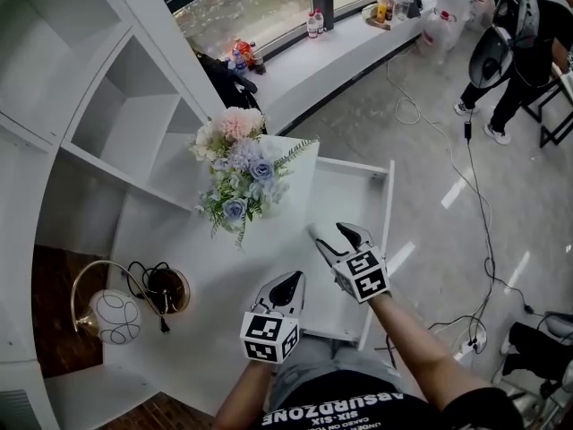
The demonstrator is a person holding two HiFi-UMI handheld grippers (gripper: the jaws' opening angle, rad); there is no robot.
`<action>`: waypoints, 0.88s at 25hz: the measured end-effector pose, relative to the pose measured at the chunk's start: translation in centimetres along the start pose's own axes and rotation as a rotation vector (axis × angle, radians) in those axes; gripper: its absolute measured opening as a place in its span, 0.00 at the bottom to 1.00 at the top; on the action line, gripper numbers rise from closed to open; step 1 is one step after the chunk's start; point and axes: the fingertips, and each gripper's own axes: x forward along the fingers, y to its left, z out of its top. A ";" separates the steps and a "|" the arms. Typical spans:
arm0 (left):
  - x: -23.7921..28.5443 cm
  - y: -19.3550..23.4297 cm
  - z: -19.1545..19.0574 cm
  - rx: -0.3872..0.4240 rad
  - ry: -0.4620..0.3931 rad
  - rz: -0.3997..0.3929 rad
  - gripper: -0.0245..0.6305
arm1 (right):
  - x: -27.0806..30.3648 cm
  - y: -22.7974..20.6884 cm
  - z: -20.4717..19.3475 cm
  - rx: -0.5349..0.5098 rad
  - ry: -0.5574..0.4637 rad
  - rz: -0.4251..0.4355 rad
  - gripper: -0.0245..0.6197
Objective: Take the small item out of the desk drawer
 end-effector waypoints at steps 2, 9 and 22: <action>0.3 0.1 -0.1 -0.003 0.006 -0.009 0.05 | 0.9 -0.3 -0.5 0.007 0.014 -0.002 0.38; 1.2 0.2 -0.5 -0.014 0.032 -0.037 0.05 | 4.5 -1.2 -3.1 0.030 0.082 0.003 0.38; 2.4 2.3 -1.6 -0.040 0.068 -0.030 0.05 | 9.8 -2.4 -8.2 0.020 0.232 0.011 0.38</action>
